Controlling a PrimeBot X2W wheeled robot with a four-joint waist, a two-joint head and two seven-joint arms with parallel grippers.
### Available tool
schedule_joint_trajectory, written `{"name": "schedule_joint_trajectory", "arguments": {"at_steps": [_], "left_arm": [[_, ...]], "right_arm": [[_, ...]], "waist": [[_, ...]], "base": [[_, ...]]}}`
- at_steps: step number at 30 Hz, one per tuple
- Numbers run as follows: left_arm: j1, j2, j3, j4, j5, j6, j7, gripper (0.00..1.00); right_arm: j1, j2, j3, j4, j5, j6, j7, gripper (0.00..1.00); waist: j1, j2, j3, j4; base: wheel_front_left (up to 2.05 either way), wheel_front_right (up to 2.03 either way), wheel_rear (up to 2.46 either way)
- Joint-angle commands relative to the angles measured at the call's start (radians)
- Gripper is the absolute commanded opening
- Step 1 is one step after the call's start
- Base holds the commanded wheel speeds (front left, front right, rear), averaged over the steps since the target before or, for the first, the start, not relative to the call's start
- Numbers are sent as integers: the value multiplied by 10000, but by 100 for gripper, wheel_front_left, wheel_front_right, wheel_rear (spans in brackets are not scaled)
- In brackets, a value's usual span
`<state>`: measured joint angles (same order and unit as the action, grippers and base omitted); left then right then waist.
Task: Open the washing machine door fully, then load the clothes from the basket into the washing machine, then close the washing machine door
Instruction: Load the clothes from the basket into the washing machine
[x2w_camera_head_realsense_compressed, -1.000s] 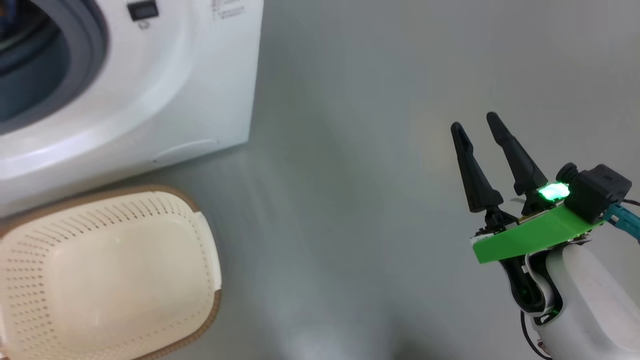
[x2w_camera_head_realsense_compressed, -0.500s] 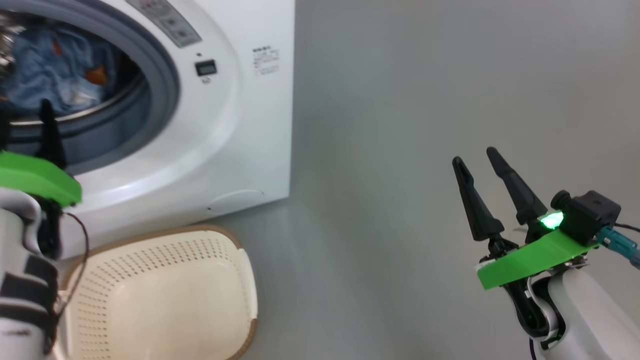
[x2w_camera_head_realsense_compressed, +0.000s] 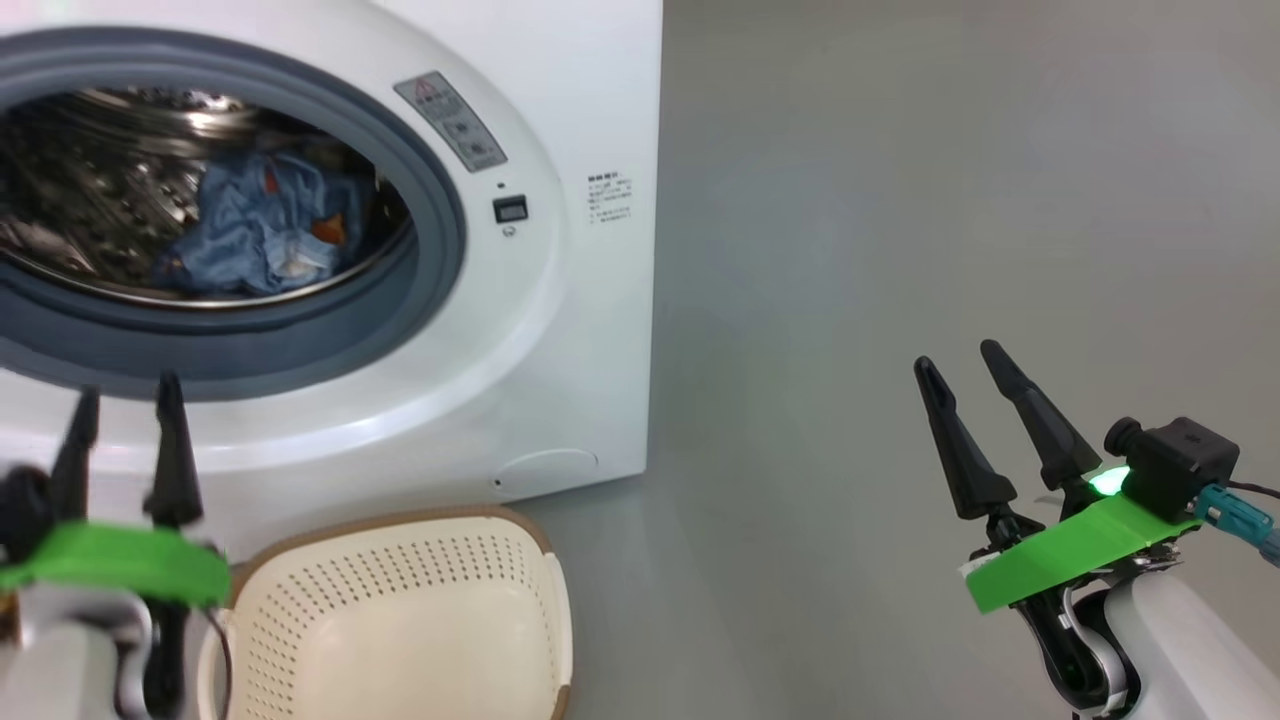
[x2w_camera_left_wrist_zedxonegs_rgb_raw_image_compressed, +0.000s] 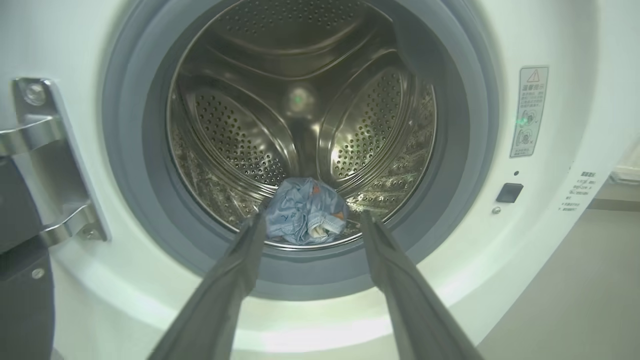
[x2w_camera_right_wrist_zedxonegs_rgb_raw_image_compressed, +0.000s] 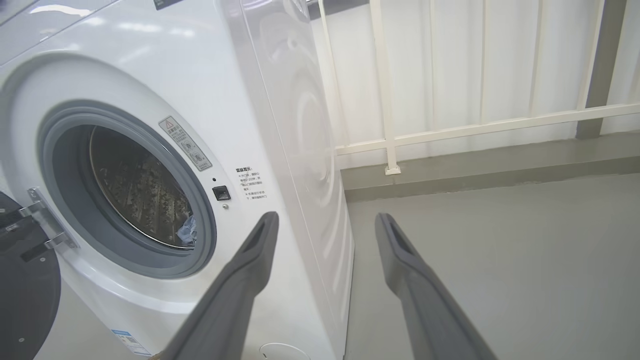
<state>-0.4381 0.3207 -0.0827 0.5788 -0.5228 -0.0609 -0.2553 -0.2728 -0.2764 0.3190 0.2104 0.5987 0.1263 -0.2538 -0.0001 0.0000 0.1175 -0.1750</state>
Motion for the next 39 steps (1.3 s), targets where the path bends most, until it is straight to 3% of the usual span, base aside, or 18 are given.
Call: {"name": "schedule_joint_trajectory", "arguments": {"at_steps": [1, 9, 17, 25, 39], "left_arm": [[209, 301, 404, -459, 95, 92, -63, 100], [2248, -187, 605, -2148, 81, 488, -64, 100], [3110, -335, 424, -3198, 57, 660, 119, 100], [3520, -481, 576, -3585, 15, 836, 36, 100], [3566, -726, 461, -3625, 313, 748, -45, 100]], "right_arm": [[173, -160, 143, -185, 27, 44, -80, 100], [476, -242, 70, -144, 50, 44, -80, 100], [663, -403, 94, -144, 10, 44, -80, 100], [720, -454, 81, -124, -21, 44, -80, 100], [620, -527, 133, -148, -9, 44, -80, 100]], "waist": [[1, 0, -316, 152], [1, 0, -723, 332], [1, 0, -834, 585], [1, 0, -830, 587], [1, 0, -765, 579]], "base": [[0, 0, 0], [0, 0, 0], [0, 0, 0], [0, 0, 0], [0, 0, 0]]}}
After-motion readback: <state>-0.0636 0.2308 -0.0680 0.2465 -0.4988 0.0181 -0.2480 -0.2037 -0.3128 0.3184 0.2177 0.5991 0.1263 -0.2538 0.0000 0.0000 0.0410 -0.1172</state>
